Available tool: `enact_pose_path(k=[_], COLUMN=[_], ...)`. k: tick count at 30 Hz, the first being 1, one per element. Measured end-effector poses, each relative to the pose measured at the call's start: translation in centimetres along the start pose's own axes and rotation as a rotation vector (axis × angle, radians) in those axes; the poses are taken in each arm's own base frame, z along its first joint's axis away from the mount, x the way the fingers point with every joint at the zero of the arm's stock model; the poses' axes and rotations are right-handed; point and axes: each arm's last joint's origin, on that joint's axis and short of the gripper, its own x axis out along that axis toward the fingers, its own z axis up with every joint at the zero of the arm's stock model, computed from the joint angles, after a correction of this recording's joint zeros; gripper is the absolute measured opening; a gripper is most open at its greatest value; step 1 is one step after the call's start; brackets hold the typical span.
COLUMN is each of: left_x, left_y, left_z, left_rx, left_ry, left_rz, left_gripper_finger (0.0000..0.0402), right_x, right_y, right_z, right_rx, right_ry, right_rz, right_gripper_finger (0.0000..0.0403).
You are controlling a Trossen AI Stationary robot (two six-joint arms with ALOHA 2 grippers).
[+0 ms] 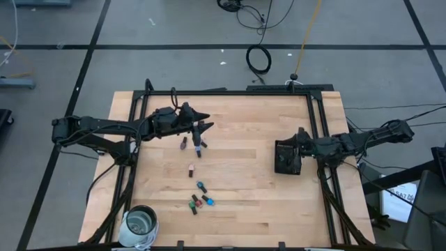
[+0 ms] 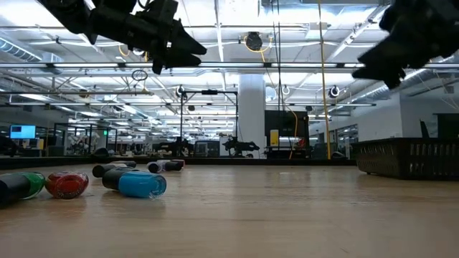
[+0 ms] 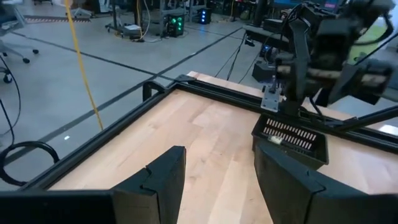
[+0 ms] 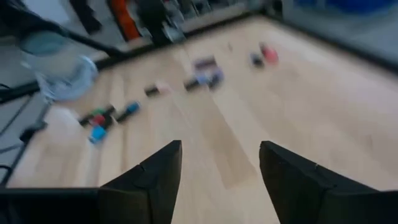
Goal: Pick & Place Nail Polish
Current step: Put the purple nail polish into the black basket
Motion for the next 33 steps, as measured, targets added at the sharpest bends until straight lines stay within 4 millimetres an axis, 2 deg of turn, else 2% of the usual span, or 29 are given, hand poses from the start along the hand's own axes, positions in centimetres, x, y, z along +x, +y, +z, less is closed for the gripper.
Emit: enact_pose_path(k=[2,5,8,10,14,18,21,25,33], left_x=[0.0,0.0,-0.1,-0.3,-0.9,-1.9,-2.5,-2.5,-0.8], left_y=[0.1,0.9,2.2,2.6,2.2,1.9,1.8,2.1,2.3], left_z=[0.0,-0.5,-1.4,-2.4,-3.8,-5.3,-6.5,-7.5,-10.1], left_rx=[0.007,-0.044,-0.102,-0.134,-0.217,-0.359,-0.382,-0.407,-0.437], left_ry=[0.001,0.043,0.198,0.316,0.489,0.644,0.742,0.770,0.848], left_rz=[0.027,0.161,0.272,0.264,0.205,0.307,0.416,0.554,0.625], left_gripper_finger=[0.0186,0.0186,0.0186,0.0186,0.0186,0.0186,0.0186,0.0186,0.0186], right_x=[0.0,0.0,0.0,0.0,0.3,0.6,0.8,0.9,1.0], right_y=[0.2,0.5,0.6,0.6,0.6,0.7,0.7,0.7,0.8], right_z=[0.6,1.2,1.4,1.4,1.1,0.9,0.8,0.7,0.7], right_rx=[-0.034,-0.064,-0.078,-0.083,-0.094,-0.109,-0.134,-0.139,-0.160], right_ry=[-0.060,-0.115,-0.141,-0.135,-0.111,-0.089,-0.078,-0.069,-0.063], right_rz=[0.024,0.042,0.050,0.048,0.041,0.034,0.030,0.028,0.025], right_gripper_finger=[0.0201,0.0201,0.0201,0.0201,0.0201,0.0201,0.0201,0.0201,0.0201])
